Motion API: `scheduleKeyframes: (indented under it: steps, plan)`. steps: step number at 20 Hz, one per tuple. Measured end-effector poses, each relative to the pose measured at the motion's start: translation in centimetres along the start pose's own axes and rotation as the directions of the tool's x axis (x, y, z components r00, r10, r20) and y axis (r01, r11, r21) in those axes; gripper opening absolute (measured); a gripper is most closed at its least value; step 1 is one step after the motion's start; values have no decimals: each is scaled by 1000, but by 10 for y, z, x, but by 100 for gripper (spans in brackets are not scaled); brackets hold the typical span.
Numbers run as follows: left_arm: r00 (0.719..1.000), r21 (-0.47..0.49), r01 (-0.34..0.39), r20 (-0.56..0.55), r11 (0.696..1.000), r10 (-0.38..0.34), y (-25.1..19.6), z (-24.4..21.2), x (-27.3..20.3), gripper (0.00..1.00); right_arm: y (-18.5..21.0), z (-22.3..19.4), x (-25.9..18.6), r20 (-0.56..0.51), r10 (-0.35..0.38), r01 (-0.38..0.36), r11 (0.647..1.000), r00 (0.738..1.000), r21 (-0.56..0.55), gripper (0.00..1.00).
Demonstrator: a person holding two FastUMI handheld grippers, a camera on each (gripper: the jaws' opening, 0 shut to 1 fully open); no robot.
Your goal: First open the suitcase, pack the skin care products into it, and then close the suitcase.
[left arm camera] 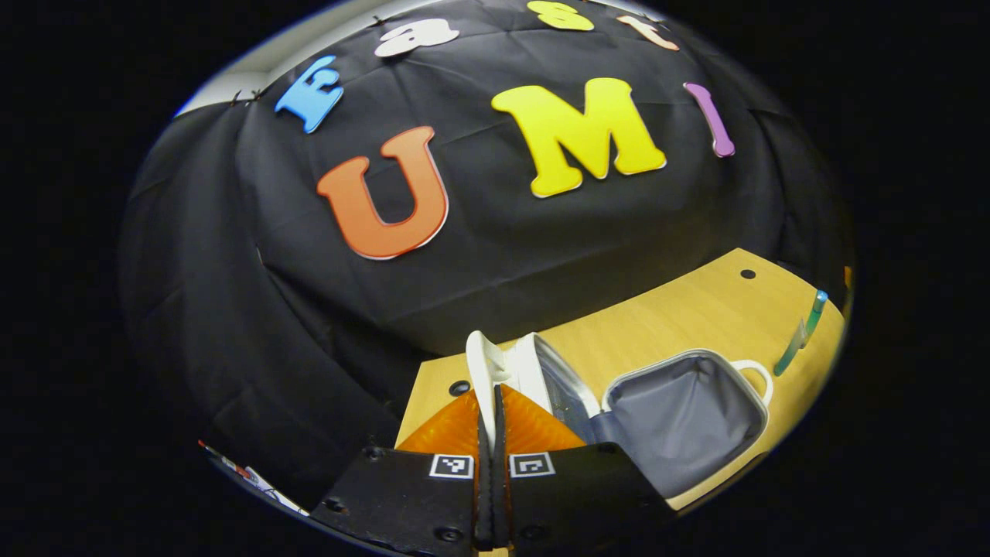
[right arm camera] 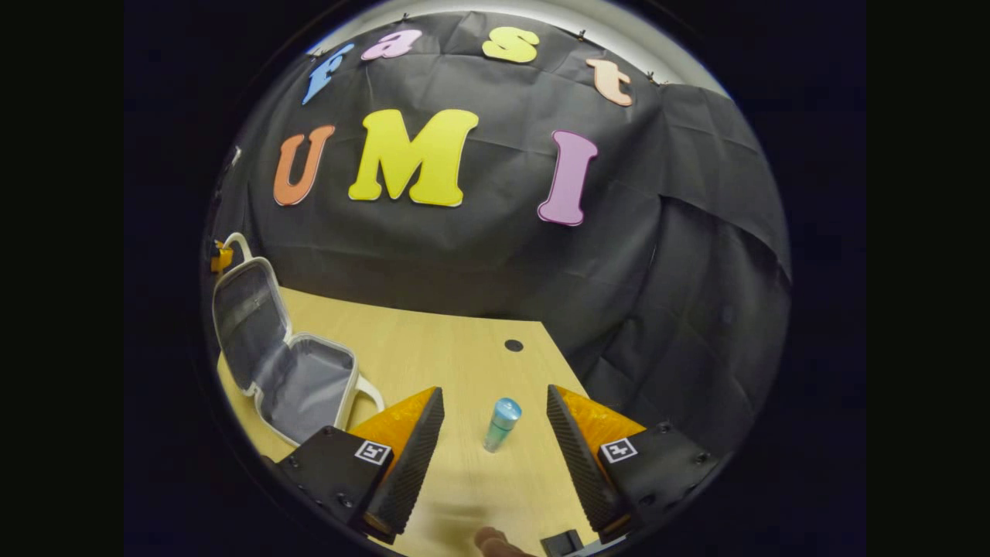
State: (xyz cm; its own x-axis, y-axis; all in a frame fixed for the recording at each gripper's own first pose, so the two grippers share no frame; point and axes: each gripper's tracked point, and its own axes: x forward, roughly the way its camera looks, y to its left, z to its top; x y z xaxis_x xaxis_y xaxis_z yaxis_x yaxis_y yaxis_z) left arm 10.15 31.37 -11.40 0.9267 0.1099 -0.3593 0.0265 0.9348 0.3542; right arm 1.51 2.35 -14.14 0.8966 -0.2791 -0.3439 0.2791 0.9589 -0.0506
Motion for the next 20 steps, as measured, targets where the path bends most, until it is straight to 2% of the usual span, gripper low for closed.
scheduleKeyframes:
  steps: [4, 9, 13, 15, 18, 20]
  plan:
    - [994, -99, -17, -110, 995, 6, 42, -63, 31, 3, 3, -4, -3, -12, -8, 8, 1000, 1000, -23, 79]
    - [963, -265, -20, -265, 964, -52, 48, -156, 67, 3, 0, -13, -7, -46, -28, 26, 999, 999, -33, 80]
    - [935, -411, -26, -333, 911, -123, 26, -201, 77, 3, -4, -29, -9, -100, -42, 39, 999, 994, -28, 80]
    - [911, -476, -23, -373, 879, -178, 17, -224, 83, 4, -8, -40, -12, -128, -53, 49, 998, 990, -32, 80]
    - [913, -553, -20, -350, 833, -210, 13, -228, 91, 5, -14, -48, -17, -147, -63, 57, 997, 987, -45, 80]
    - [902, -584, -17, -359, 812, -240, 10, -233, 88, 6, -18, -51, -19, -149, -65, 58, 997, 987, -50, 80]
